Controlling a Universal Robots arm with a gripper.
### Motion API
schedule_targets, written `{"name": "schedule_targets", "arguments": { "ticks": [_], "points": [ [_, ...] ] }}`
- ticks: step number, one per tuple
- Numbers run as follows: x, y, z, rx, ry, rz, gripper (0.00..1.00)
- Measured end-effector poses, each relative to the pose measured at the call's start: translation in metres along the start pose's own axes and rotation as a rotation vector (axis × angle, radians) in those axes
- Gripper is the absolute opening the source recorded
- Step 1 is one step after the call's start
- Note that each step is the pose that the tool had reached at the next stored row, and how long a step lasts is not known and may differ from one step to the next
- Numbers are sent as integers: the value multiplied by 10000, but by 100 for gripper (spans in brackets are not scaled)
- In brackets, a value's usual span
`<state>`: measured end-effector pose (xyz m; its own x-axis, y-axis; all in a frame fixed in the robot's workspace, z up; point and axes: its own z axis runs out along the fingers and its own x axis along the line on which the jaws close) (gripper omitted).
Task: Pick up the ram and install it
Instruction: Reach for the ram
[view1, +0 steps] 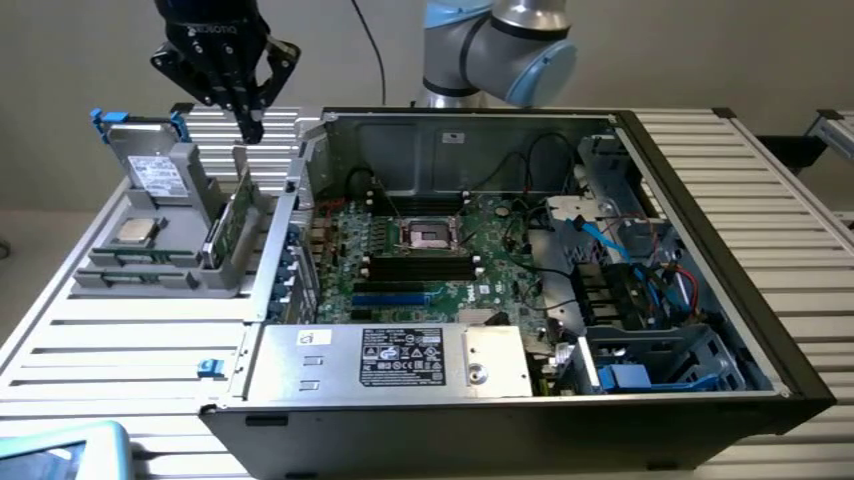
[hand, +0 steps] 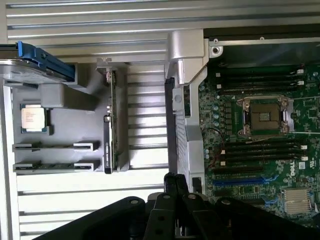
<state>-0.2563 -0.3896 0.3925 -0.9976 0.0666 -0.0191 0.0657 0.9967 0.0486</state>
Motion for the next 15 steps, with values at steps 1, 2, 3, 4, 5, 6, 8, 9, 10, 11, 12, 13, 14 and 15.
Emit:
{"name": "schedule_targets", "arguments": {
  "ticks": [1, 2, 3, 4, 5, 6, 8, 9, 10, 11, 12, 13, 14, 15],
  "points": [
    [39, 3, 0, 1, 0, -2, 11],
    [78, 6, 0, 2, 0, -4, 11],
    [120, 9, 1, 4, -1, -5, 11],
    [159, 11, 1, 6, -1, -6, 11],
    [197, 14, 1, 7, -1, -9, 11],
    [235, 16, 1, 10, -1, -11, 11],
    [310, 21, 1, 15, 0, -15, 11],
    [350, 23, 1, 18, 0, -18, 11],
    [389, 25, 1, 21, 0, -20, 11],
    [426, 27, 1, 23, -1, -22, 11],
    [464, 28, 1, 25, -1, -25, 11],
    [503, 30, 2, 27, -1, -27, 11],
    [544, 32, 2, 30, -1, -28, 11],
    [583, 34, 2, 32, -1, -30, 11]
  ]
}}
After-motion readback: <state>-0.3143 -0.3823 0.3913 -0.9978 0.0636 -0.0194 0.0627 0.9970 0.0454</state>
